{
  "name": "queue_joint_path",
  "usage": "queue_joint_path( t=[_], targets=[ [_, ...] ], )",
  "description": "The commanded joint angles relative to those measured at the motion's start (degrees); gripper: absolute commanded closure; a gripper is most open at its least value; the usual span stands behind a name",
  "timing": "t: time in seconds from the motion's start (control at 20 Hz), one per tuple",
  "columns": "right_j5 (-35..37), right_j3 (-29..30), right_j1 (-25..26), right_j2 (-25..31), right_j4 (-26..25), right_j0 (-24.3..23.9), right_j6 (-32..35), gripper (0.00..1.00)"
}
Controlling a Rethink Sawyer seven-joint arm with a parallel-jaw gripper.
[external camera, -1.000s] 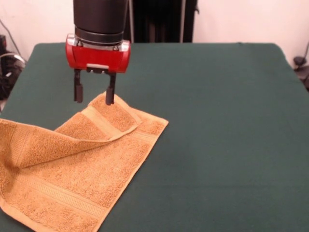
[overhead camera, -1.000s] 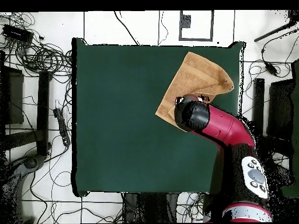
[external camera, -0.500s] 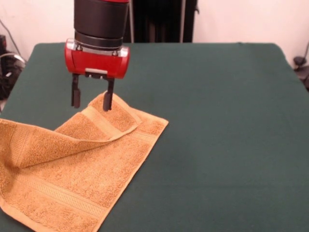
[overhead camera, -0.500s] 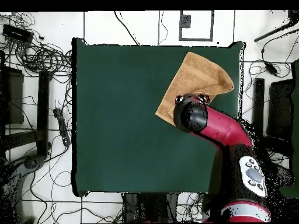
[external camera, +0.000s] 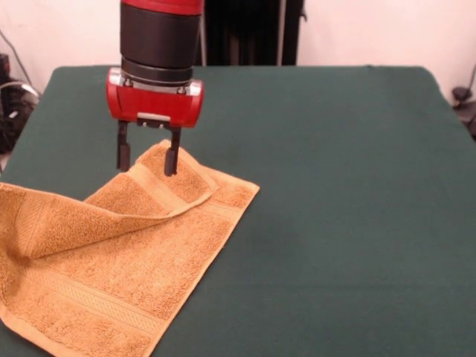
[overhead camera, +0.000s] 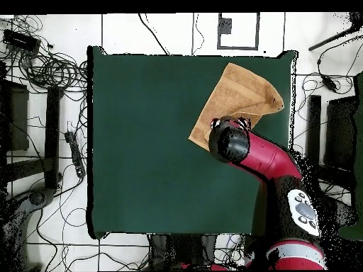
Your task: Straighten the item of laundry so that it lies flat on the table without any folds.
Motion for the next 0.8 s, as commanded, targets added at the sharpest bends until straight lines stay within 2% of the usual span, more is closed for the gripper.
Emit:
queue_joint_path(
  t=[0.05, 0.8],
  targets=[
    [-2.51, 7.8, 4.84, 8.23, 3.19, 0.77, 16.01, 0.0],
    [-2.88, 7.6, 6.35, 7.08, 3.7, 3.68, 16.11, 0.0]
  ],
)
